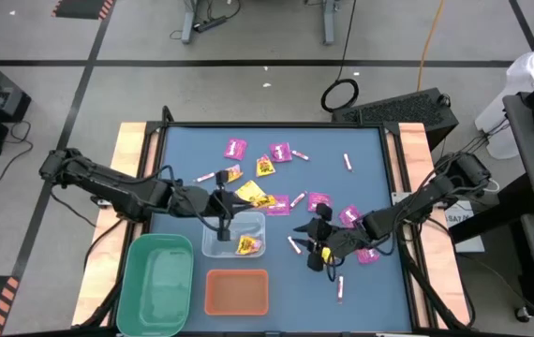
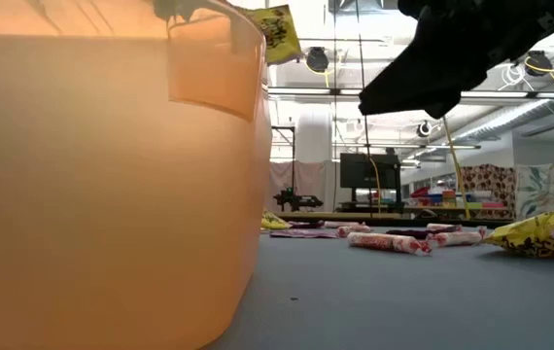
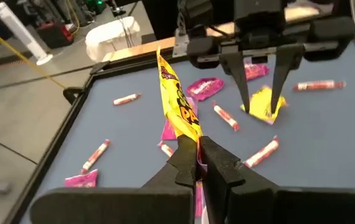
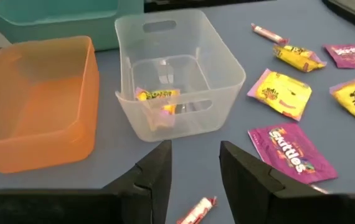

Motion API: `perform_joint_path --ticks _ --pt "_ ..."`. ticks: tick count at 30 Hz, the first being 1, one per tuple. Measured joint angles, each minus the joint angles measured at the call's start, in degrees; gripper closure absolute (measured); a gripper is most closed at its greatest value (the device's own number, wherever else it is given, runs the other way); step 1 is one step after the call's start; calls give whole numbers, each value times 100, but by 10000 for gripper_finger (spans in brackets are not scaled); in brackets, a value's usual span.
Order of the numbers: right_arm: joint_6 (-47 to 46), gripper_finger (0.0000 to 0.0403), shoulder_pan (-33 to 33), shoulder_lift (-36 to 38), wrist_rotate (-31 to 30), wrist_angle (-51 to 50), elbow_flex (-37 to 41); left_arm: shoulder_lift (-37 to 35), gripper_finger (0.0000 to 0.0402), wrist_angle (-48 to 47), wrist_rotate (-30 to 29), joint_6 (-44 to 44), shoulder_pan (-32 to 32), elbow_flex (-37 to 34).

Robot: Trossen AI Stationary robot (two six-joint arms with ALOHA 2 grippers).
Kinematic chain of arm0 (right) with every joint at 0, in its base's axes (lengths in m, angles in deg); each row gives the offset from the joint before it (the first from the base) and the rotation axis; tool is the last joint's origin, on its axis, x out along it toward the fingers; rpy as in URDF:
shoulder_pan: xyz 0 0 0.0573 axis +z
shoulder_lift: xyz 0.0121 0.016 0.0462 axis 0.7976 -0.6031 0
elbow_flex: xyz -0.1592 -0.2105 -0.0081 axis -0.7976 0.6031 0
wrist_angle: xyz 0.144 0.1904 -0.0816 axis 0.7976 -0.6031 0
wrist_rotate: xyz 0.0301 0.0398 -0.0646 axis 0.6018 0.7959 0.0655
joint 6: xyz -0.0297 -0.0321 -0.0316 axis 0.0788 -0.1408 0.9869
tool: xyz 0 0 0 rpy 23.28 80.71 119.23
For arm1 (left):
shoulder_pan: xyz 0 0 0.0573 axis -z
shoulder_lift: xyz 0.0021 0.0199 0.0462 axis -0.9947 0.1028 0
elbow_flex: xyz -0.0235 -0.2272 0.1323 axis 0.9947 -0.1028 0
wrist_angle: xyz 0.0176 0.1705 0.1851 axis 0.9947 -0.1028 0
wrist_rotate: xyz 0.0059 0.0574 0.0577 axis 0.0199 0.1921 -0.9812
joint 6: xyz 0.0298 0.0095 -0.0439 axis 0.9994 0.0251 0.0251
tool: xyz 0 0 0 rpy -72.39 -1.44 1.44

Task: Sort candy
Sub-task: Put the yellow candy into the transparent bin

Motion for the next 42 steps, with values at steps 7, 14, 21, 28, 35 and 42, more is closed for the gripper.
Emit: perform_joint_path --ticks 7,14,21,28,35,42 --pt "-186 277 0 -141 7 58 0 5 391 -37 28 2429 373 -2" --pt "-193 277 0 -141 3 76 0 5 391 -17 -4 5308 530 -2" --pt "-55 277 0 -141 5 72 0 5 391 -20 -77 6050 538 -2" --pt "-8 277 0 -141 5 72 0 5 391 -18 -381 6097 536 -2" --pt "-35 277 0 -139 5 85 0 5 391 -18 -423 4496 534 -2" --pt "-67 277 0 -138 27 99 0 8 391 -17 -430 1533 529 -2"
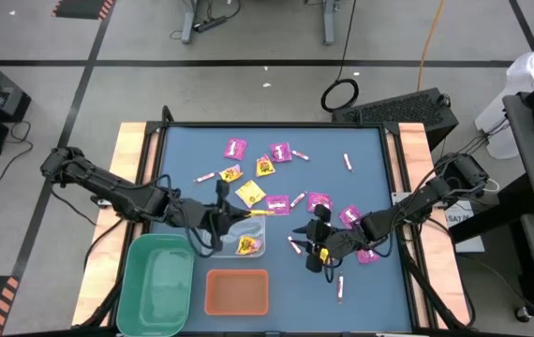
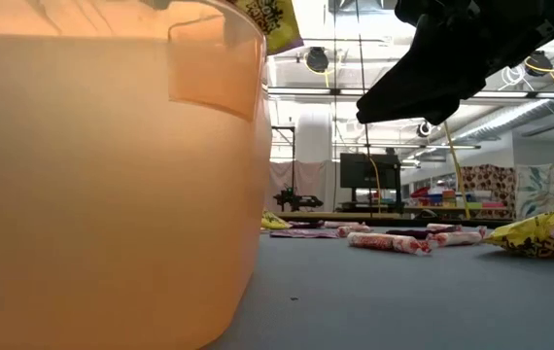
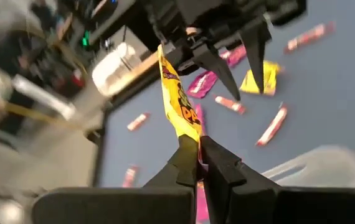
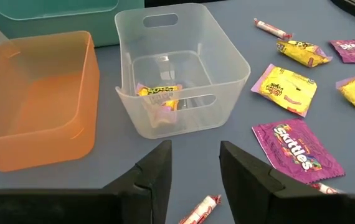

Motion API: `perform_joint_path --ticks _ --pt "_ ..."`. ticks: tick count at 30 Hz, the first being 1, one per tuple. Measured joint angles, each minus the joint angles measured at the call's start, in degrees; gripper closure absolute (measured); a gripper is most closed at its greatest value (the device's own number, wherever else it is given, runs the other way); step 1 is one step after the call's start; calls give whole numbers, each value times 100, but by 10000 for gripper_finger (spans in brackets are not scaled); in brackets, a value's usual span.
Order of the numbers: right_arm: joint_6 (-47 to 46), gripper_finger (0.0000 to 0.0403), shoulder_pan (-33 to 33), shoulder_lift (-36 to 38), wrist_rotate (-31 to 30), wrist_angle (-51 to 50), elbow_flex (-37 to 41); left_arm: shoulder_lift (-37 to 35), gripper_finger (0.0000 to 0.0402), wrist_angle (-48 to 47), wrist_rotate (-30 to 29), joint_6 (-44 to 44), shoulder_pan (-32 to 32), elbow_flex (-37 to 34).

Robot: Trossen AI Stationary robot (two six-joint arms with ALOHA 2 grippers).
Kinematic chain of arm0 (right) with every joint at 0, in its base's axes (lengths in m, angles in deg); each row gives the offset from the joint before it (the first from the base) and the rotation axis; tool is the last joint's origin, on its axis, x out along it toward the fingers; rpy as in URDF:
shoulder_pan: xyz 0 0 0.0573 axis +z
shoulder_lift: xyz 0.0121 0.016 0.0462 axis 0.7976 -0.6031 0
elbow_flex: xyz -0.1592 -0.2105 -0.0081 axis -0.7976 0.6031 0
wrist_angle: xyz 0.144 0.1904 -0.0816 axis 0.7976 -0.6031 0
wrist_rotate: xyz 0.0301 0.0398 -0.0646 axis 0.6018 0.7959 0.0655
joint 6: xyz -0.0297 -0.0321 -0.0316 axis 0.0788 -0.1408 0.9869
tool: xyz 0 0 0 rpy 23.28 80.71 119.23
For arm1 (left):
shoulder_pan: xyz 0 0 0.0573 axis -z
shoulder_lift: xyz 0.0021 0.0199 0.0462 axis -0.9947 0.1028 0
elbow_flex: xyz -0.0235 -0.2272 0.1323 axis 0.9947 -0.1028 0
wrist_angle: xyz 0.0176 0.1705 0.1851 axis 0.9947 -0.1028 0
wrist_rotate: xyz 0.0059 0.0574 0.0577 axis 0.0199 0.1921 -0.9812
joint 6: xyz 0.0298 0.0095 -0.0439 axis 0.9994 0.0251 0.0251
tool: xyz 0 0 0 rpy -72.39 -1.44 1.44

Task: Sort candy
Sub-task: Put the yellow candy into the transparent bin

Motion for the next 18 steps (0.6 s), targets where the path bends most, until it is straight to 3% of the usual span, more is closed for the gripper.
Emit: perform_joint_path --ticks 11,14,18 --pt "-424 277 137 2 -16 -13 0 0 391 -5 -35 -3853 0 0" --pt "-547 277 234 2 -20 -22 0 0 391 -16 -2 -4189 11 0" --pt "-662 277 422 2 6 -33 0 0 391 -213 299 -4015 78 0"
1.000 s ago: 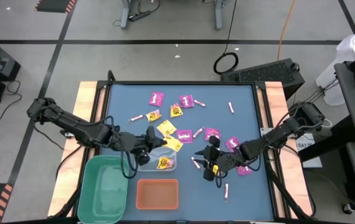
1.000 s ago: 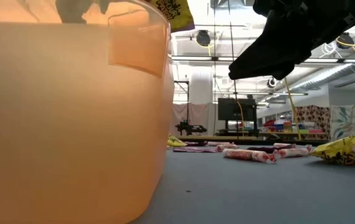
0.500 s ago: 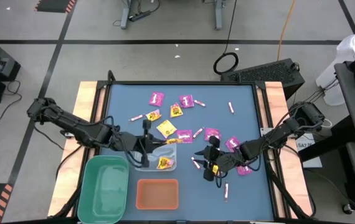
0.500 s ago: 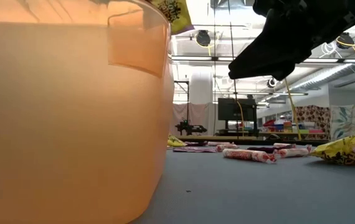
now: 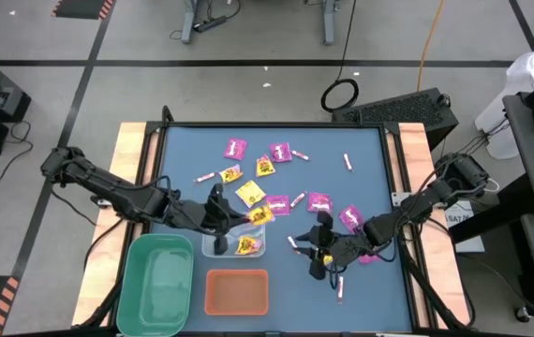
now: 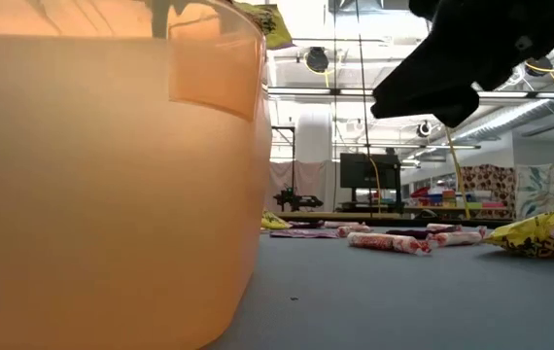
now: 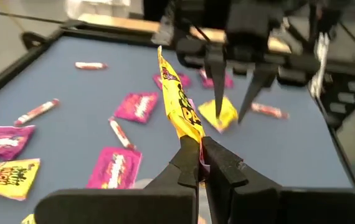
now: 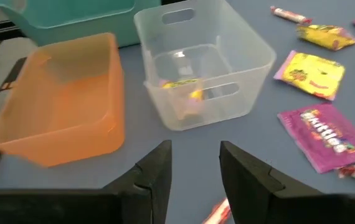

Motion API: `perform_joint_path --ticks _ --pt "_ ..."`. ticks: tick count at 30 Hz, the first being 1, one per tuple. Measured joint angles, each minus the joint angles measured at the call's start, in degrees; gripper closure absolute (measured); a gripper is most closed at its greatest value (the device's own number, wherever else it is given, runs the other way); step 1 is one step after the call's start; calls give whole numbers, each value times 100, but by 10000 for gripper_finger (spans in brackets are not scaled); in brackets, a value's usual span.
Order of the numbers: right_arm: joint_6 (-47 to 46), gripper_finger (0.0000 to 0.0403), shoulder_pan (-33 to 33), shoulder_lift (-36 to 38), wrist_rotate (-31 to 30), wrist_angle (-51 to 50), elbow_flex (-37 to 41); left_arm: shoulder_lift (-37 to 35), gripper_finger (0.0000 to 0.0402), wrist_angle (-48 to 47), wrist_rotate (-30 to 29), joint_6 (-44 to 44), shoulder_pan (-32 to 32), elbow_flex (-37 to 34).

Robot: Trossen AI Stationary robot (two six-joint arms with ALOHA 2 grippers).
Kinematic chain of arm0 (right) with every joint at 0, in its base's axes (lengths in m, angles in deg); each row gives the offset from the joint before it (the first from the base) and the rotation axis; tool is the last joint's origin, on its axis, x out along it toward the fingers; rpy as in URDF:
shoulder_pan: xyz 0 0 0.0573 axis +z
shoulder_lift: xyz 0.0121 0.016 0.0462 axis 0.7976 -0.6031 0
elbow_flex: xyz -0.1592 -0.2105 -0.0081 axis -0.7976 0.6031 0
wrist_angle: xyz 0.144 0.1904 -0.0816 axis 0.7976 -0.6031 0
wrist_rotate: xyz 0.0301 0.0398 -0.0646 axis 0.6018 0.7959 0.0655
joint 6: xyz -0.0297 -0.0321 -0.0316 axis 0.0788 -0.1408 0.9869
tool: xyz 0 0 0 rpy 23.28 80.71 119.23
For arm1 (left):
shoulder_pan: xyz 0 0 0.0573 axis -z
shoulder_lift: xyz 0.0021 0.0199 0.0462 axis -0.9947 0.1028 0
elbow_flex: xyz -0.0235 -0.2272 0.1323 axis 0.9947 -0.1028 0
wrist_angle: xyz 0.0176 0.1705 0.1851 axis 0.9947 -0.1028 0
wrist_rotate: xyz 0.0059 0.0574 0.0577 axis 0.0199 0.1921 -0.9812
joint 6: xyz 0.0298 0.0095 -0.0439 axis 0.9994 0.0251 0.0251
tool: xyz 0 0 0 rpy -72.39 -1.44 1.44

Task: Sort candy
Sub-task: Put the yellow candy into the transparent bin

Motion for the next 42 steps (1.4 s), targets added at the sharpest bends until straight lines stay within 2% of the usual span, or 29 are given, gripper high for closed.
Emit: perform_joint_path --ticks 7,13,16,24,30,38,42 --pt "-303 277 352 80 499 -598 0 2 391 -780 333 155 158 0" --pt "-1010 271 577 142 1724 -1847 2 2 391 -1668 348 -187 285 0" --pt "-1458 254 679 142 2090 -2343 2 2 391 -1750 346 -282 336 -56" --pt "-1838 199 947 142 2077 -2769 4 4 391 -1744 337 -291 353 -94" --pt "-2149 203 1207 142 1889 -3209 4 4 391 -1741 330 -288 353 -97" --pt "-2573 211 1562 142 1737 -3635 4 2 391 -1657 309 -293 353 -401" --pt "-2735 211 1613 142 1473 -4002 2 2 391 -1483 294 -293 339 -587"
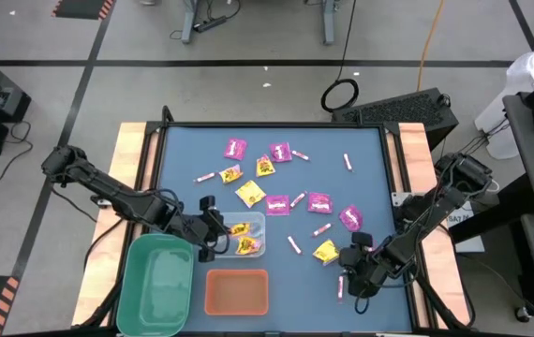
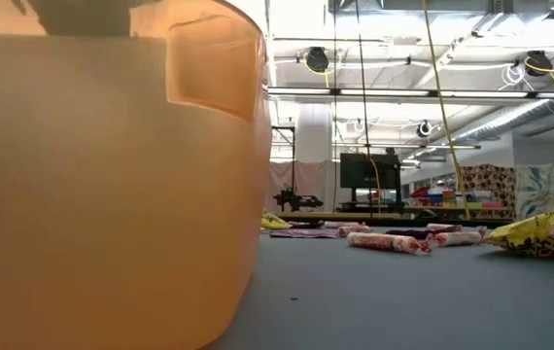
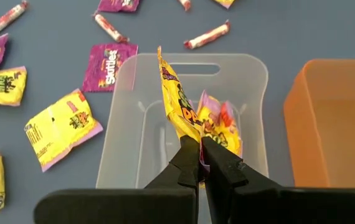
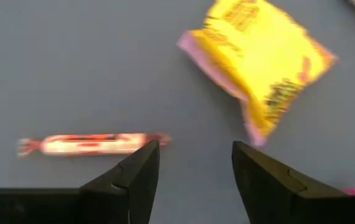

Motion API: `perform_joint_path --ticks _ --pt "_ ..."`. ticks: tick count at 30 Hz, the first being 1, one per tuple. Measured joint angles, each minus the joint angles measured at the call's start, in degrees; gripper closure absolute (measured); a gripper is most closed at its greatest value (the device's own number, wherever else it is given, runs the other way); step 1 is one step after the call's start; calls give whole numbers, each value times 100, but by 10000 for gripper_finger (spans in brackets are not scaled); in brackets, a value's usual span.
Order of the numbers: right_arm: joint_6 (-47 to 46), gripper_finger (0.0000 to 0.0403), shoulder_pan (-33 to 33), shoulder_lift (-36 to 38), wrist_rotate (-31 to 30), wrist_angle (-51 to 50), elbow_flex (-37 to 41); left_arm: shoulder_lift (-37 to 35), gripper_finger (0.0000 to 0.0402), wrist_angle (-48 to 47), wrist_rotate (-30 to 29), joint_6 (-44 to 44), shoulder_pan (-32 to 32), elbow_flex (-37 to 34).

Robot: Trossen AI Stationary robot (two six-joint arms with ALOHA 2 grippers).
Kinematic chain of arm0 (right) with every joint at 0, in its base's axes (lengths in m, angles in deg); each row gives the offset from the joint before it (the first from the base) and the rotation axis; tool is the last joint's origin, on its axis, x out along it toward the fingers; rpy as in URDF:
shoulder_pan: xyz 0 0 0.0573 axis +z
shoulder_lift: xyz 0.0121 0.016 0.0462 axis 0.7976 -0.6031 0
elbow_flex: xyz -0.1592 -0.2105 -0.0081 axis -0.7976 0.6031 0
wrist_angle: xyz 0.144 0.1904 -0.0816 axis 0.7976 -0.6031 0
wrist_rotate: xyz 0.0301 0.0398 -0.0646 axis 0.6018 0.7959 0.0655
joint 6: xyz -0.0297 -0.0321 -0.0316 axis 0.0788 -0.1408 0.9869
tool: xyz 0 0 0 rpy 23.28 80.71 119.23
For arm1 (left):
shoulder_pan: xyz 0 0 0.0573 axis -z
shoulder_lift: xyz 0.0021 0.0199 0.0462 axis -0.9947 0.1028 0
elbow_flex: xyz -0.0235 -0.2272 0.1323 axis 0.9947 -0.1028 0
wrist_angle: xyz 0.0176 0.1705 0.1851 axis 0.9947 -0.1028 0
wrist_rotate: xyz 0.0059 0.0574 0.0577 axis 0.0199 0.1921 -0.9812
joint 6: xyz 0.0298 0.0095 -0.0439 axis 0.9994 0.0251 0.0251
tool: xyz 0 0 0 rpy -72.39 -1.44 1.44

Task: Sort candy
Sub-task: Put the yellow candy into the transparent bin

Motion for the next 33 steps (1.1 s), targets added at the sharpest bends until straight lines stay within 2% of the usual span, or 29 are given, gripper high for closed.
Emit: perform_joint_path --ticks 5,11,18,22,26,31,33 --pt "-251 212 -6 -1 -337 -460 0 0 390 43 -5 -148 -10 -56" --pt "90 212 -9 -22 -867 -236 -2 0 369 50 59 -326 -12 -56" --pt "167 221 -11 -325 -924 -236 -2 0 329 54 19 -448 -12 -56" --pt "126 255 -11 -440 -924 -206 -2 0 305 81 4 -447 -12 -56" --pt "135 309 -11 -459 -948 -192 -2 0 287 89 -7 -446 -12 -56" --pt "150 384 -11 -459 -969 -189 -2 0 281 143 -93 -444 -12 -56" --pt "152 397 -11 -459 -965 -187 -2 0 281 214 -131 -430 -12 -56"
